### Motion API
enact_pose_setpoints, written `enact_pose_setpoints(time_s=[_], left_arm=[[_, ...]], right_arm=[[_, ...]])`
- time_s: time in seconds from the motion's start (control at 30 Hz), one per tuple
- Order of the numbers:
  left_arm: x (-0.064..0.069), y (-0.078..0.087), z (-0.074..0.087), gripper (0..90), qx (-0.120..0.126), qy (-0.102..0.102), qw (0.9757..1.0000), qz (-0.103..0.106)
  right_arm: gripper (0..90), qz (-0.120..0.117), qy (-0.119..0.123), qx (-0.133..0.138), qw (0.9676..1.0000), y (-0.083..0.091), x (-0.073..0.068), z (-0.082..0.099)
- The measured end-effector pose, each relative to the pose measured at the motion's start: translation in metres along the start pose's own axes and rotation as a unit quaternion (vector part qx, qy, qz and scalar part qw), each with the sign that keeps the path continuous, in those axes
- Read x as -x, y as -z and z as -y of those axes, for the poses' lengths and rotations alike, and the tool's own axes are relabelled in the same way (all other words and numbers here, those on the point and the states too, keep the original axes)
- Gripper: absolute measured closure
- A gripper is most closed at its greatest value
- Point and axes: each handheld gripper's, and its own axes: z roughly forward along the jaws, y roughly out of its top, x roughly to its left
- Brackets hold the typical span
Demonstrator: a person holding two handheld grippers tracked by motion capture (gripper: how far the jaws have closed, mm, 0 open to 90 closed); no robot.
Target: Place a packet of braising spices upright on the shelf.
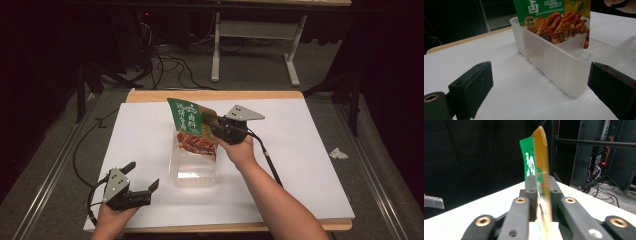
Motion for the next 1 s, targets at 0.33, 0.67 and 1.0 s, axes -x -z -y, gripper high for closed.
enact_pose_setpoints(time_s=[0.33,0.67,1.0], left_arm=[[0.0,-0.002,0.0,6.6,-0.001,0.0,1.0,0.001],[-0.001,-0.002,0.001,6.6,-0.006,0.002,1.0,0.001],[-0.003,-0.003,0.002,6.6,-0.012,0.005,0.9999,-0.006]], right_arm=[[37.3,-0.002,-0.01,-0.028,0.9996,0.002,0.005,-0.003],[15.2,0.024,-0.02,-0.032,0.999,0.025,0.012,-0.007],[13.9,0.039,-0.018,-0.031,0.9986,0.063,0.017,-0.001]])
